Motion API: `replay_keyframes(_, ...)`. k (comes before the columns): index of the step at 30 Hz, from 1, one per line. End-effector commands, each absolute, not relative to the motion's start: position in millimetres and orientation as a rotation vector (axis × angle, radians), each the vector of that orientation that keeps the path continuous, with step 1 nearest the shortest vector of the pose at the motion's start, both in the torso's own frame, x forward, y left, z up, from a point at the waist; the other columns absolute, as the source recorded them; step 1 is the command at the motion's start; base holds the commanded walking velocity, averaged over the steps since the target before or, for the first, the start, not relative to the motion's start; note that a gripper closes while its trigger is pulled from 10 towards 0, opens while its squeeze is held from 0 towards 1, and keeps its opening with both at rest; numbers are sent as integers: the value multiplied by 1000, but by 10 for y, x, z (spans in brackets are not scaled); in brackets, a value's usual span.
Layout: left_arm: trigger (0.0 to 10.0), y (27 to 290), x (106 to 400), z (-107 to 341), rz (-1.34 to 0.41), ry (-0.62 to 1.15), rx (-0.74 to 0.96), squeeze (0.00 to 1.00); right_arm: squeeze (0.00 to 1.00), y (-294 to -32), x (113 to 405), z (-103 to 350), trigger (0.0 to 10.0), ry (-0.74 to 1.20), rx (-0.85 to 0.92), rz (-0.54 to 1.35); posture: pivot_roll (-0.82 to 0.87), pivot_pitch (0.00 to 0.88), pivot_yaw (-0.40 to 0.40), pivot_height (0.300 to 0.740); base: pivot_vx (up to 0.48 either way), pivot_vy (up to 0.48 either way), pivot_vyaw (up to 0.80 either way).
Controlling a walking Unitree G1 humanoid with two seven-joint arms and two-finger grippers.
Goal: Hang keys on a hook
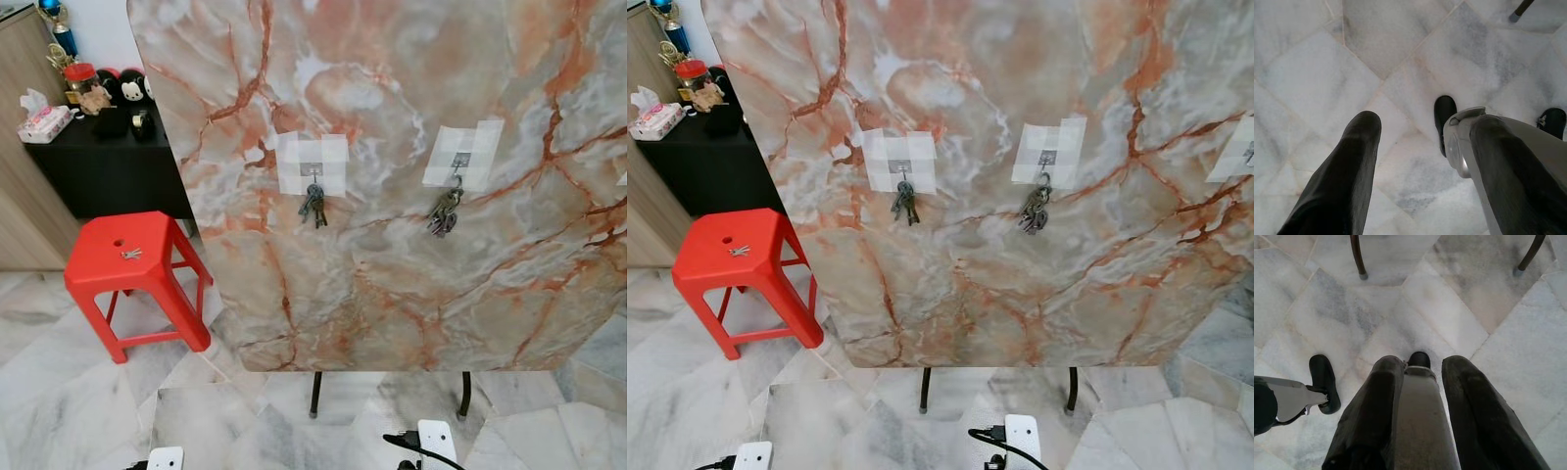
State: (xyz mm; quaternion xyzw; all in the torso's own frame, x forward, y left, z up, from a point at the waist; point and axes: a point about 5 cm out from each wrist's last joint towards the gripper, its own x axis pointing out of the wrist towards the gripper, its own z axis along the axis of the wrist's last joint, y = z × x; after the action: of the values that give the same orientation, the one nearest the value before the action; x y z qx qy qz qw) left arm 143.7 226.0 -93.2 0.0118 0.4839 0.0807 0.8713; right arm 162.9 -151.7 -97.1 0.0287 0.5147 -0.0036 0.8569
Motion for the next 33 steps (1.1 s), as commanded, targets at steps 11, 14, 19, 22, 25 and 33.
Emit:
replay_keyframes(11,10000,2130,1505,-942,159,1030,26,0,0,-1895,1592,-950,10000,1070,52,-26,-90,50,-11,740,0,317,0)
replay_keyframes(14,10000,2089,1523,-943,154,1028,25,0,0,-2195,1480,-937,10000,1077,42,-48,-90,49,-11,740,0,314,0)
replay_keyframes(19,10000,2062,1530,-945,151,1030,25,0,0,-2335,1417,-926,10000,1085,35,-60,-90,50,-11,740,0,313,0)
replay_keyframes(22,10000,2048,1536,-946,151,1031,24,0,0,-2318,1413,-932,10000,1089,34,-57,-90,50,-11,740,0,315,0)
replay_keyframes(25,10000,2048,1539,-945,152,1032,24,0,0,-2183,1436,-957,10000,1093,35,-45,-89,51,-10,740,0,315,0)
replay_keyframes(33,10000,2042,1541,-946,151,1034,25,0,0,-1767,1524,-993,10000,1092,44,-11,-88,52,-11,740,0,315,0)
